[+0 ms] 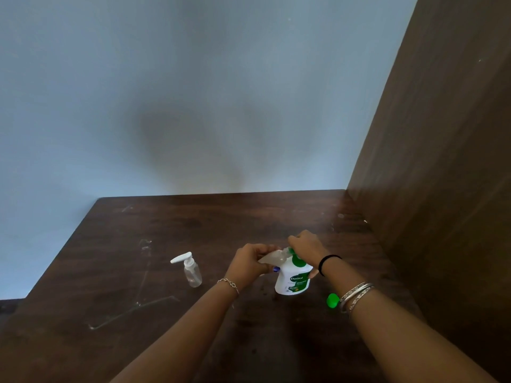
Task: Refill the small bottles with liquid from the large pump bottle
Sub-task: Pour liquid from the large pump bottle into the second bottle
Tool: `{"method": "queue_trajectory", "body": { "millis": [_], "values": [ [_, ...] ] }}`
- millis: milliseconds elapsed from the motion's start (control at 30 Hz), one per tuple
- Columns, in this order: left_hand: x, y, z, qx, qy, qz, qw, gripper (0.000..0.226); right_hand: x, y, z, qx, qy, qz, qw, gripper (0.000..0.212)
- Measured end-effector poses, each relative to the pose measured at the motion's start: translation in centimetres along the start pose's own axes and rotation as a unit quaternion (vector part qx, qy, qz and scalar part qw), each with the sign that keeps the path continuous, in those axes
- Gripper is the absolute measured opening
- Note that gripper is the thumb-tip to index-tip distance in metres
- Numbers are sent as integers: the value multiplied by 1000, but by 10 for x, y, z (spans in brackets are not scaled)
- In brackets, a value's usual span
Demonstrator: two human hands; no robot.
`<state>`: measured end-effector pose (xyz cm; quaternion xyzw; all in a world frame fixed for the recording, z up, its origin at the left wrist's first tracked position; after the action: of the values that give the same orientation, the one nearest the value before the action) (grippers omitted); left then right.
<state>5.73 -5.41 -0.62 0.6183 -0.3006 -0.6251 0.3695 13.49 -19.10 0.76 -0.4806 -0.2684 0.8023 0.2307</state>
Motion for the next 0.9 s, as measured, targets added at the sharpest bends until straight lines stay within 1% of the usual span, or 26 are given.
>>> {"method": "queue_trajectory", "body": {
  "millis": [67,133,200,267,400,467,533,600,667,733,800,867,900],
  "values": [
    [0,1,0,3,0,0,1000,50,-2,-1,4,19,-34,-14,999,27],
    [0,2,0,3,0,-1,1000,50,-4,-1,5,39,-76,-26,996,28],
    [1,3,-1,5,0,-9,1000,50,-6,0,3,44,-92,-28,994,29],
    [1,3,-1,4,-1,-12,1000,50,-4,-1,1,35,-73,-19,997,27],
    [0,1,1,0,-1,-2,1000,50,0,1,0,-4,21,8,1000,33],
    [0,1,2,1,-3,3,1000,50,-1,-1,4,-5,14,5,1000,31],
    [1,2,3,3,-6,2,1000,49,-4,-4,10,17,-28,-19,999,26],
    [1,5,2,8,-6,-1,1000,48,-6,-4,12,37,-69,-38,996,26],
    [1,6,2,12,-6,-4,1000,48,-6,-4,12,43,-79,-44,995,26],
    [1,6,2,13,-6,-6,1000,48,-5,-5,12,36,-63,-39,997,24],
    [0,4,2,9,-2,-8,1000,49,-3,-4,10,17,-27,-17,999,22],
    [1,2,3,3,1,-3,1000,51,-2,-2,7,3,6,9,1000,28],
    [1,1,3,0,1,0,1000,51,-1,-2,5,2,9,16,1000,29]
  ]
}}
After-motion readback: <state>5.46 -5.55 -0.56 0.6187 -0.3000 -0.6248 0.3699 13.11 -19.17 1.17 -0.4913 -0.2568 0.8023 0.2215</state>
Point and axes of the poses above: each hand's wrist, its own z-axis away from the middle knuckle, its own x-axis out of the palm, y = z × x, the point moved 3 cm from there along -z, towards the middle knuckle, and after that the axes turned 2 degrees about -z, right-handed, at the moved point
